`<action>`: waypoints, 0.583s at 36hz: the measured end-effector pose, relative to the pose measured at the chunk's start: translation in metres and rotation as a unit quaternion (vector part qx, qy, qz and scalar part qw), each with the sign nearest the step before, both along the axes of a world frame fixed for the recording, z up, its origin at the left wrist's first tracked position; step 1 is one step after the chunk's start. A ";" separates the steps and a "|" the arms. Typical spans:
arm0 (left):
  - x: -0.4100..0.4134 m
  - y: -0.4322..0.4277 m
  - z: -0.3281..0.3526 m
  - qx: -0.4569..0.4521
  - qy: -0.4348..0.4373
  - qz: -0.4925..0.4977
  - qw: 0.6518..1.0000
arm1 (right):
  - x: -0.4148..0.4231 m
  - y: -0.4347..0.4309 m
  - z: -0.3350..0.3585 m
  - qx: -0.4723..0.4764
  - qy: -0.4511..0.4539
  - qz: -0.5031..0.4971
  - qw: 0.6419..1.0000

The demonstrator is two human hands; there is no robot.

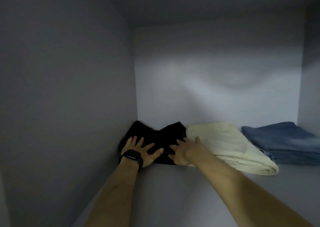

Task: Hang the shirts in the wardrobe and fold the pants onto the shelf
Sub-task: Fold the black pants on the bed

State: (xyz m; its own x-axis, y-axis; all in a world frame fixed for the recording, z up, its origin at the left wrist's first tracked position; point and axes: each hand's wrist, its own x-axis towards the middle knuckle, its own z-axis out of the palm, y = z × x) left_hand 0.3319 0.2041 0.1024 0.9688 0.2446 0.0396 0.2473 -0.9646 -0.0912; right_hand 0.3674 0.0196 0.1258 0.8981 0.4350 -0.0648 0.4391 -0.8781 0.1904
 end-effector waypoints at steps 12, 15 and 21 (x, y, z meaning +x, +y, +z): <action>0.011 -0.005 -0.011 -0.013 -0.029 -0.005 0.999 | 0.011 -0.003 -0.019 0.012 -0.028 -0.010 0.999; 0.009 -0.006 -0.006 -0.009 -0.014 0.002 1.000 | 0.004 0.001 -0.020 0.013 -0.045 -0.015 0.999; -0.003 -0.022 0.008 0.007 0.006 0.007 1.000 | -0.023 -0.013 -0.022 0.027 -0.071 -0.035 0.997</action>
State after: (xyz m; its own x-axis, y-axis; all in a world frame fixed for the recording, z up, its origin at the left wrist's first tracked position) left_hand 0.3289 0.1818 0.1104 0.9660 0.2567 0.0318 0.2586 -0.9598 -0.1086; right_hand 0.3445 0.0064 0.1037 0.9252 0.3695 0.0860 0.3476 -0.9165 0.1980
